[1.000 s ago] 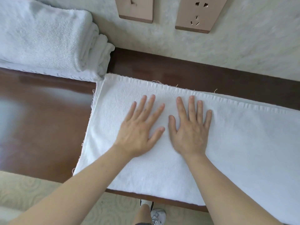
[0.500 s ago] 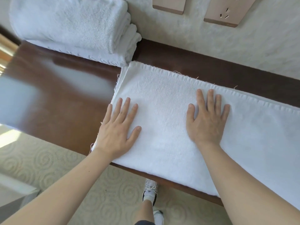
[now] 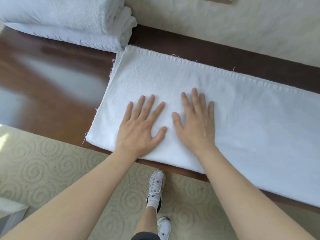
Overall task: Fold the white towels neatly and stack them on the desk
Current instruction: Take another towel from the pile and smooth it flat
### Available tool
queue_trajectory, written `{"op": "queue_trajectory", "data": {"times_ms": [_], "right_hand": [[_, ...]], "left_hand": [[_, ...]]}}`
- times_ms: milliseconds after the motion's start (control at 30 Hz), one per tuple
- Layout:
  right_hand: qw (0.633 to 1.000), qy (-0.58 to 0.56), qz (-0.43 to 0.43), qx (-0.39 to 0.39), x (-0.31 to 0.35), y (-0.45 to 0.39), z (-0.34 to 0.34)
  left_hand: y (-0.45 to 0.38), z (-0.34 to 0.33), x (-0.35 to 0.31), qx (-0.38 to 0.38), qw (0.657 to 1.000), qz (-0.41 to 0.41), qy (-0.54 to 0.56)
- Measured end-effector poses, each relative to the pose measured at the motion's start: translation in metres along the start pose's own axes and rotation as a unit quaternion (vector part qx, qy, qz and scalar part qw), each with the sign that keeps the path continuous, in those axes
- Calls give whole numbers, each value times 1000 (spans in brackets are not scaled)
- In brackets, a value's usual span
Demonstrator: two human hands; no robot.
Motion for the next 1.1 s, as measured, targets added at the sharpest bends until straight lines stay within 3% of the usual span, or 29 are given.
{"op": "queue_trajectory", "data": {"times_ms": [100,367,600,900,1000,1100], "right_hand": [[999,32,-8,19,-11,47,-11],[985,46,-166,20,-84,62,3],[998,43,-40,39,-46,52,0],[972,39,-231,-4,-188,51,33],[968,44,-247,-9,-190,52,32],[969,42,-243,-12,-189,50,30]], "left_hand": [[1,1,1,3,1000,-4,1],[2,7,-2,2,1000,0,-5],[4,5,-1,-8,1000,-2,-3],[3,7,-2,16,1000,-5,-2],[0,6,-33,2,999,-22,26],[-23,-6,-112,-4,991,-110,71]]}}
Point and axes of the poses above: each hand's wrist, its own y-axis away from the middle knuckle, its own z-axis out of the back of the hand, x = y × z, the point moved 4 cm from there along -y, towards the middle knuckle, and after that the axes turned 11 degrees about -z, right-handed, at the moved point
